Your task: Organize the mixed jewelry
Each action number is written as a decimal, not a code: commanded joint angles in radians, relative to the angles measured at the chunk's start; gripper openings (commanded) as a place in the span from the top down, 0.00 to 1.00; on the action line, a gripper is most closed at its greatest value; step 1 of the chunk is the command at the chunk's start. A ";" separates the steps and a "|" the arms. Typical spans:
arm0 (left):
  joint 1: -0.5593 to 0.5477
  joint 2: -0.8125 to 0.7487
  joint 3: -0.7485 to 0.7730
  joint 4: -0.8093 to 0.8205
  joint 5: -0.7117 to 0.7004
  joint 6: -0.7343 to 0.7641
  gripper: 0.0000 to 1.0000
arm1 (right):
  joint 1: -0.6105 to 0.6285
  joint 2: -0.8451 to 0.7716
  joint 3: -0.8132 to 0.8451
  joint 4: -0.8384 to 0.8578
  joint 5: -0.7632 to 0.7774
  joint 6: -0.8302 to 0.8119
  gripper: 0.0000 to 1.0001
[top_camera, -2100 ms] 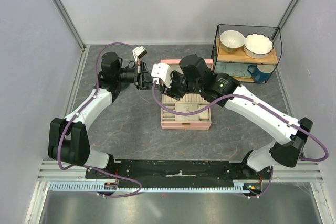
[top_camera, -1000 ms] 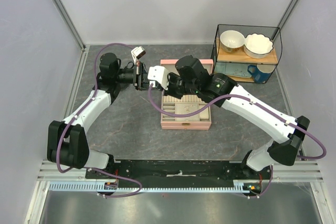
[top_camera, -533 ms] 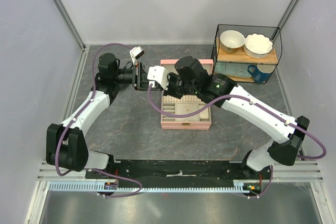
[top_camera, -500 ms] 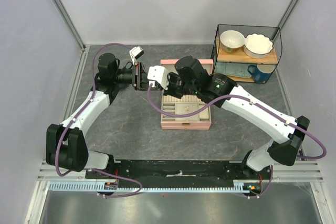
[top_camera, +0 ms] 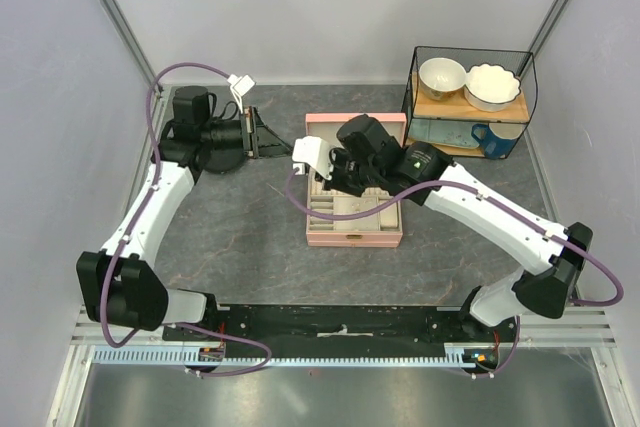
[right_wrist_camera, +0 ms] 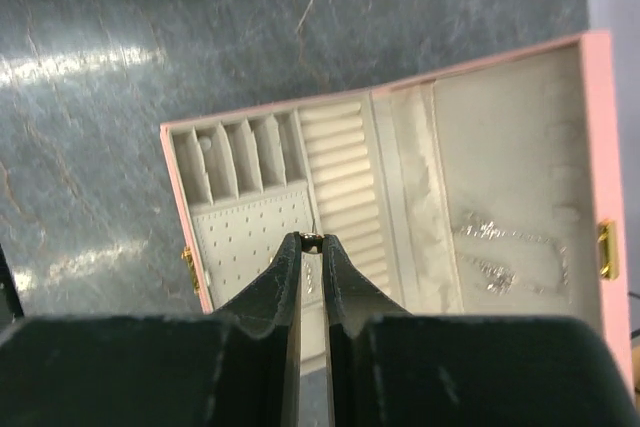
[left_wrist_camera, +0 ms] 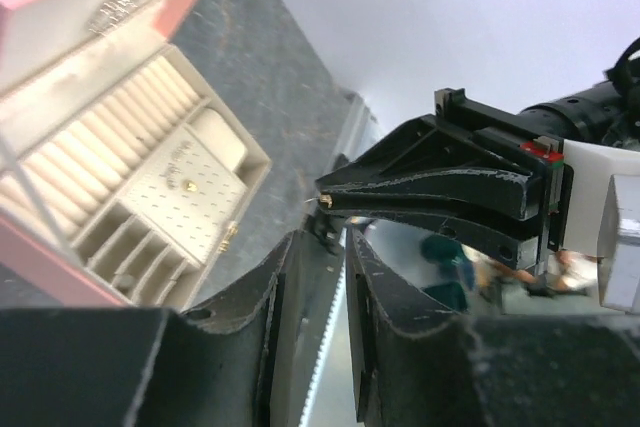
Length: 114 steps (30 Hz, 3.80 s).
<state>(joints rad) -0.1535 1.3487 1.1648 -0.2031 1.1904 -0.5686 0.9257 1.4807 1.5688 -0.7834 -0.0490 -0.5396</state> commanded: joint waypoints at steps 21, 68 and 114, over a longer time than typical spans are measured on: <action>-0.001 0.000 0.003 -0.363 -0.453 0.658 0.67 | -0.202 0.046 -0.176 -0.154 -0.147 0.012 0.96; -0.004 0.018 -0.036 -0.343 -0.454 0.699 0.67 | -0.251 0.217 -0.193 -0.105 -0.149 -0.056 0.97; -0.006 0.013 -0.043 -0.343 -0.451 0.697 0.67 | -0.251 0.207 -0.216 -0.116 -0.161 -0.062 0.98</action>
<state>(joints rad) -0.1547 1.3678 1.1221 -0.5739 0.7338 0.0929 0.6777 1.6970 1.3613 -0.9066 -0.1879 -0.5816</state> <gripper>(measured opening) 0.327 0.145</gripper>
